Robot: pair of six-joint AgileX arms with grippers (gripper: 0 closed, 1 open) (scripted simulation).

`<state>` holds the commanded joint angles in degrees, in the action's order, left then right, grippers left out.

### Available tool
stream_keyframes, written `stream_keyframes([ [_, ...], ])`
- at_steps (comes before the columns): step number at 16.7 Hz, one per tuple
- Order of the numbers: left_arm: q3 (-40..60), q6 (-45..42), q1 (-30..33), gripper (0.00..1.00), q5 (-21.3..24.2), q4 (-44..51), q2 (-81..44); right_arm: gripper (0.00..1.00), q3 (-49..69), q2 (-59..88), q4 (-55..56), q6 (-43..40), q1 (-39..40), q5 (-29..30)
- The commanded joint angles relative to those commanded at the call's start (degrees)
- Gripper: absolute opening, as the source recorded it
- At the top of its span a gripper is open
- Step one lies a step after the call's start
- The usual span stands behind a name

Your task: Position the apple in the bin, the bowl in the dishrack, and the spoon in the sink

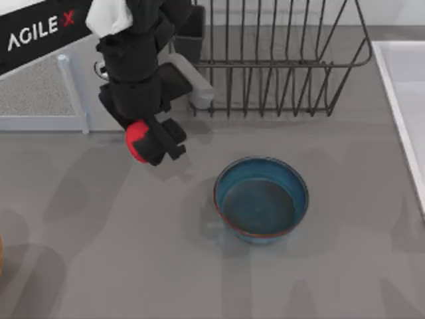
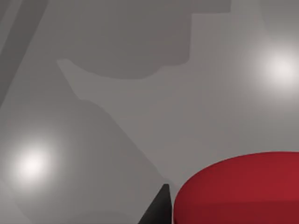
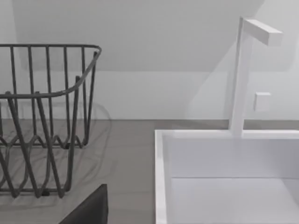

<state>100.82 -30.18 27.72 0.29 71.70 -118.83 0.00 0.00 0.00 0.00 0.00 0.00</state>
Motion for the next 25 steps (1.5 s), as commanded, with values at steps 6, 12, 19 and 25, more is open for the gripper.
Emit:
stream_keyframes([
  [6, -2.34, 5.79, -0.62, 0.0, 1.72, -0.44, 3.39, 1.0, 0.0, 0.0, 0.0, 0.0, 0.0, 0.0],
  [12, -11.25, 32.47, -5.89, 0.0, 6.05, 0.46, 15.21, 1.0, 0.0, 0.0, 0.0, 0.0, 0.0, 0.0],
  [19, -25.29, 74.15, -21.13, 0.0, 5.93, 4.54, 28.74, 1.0, 0.0, 0.0, 0.0, 0.0, 0.0, 0.0],
  [25, -32.67, 95.9, -35.95, 0.0, 1.66, 7.62, 38.45, 1.0, 0.0, 0.0, 0.0, 0.0, 0.0, 0.0],
])
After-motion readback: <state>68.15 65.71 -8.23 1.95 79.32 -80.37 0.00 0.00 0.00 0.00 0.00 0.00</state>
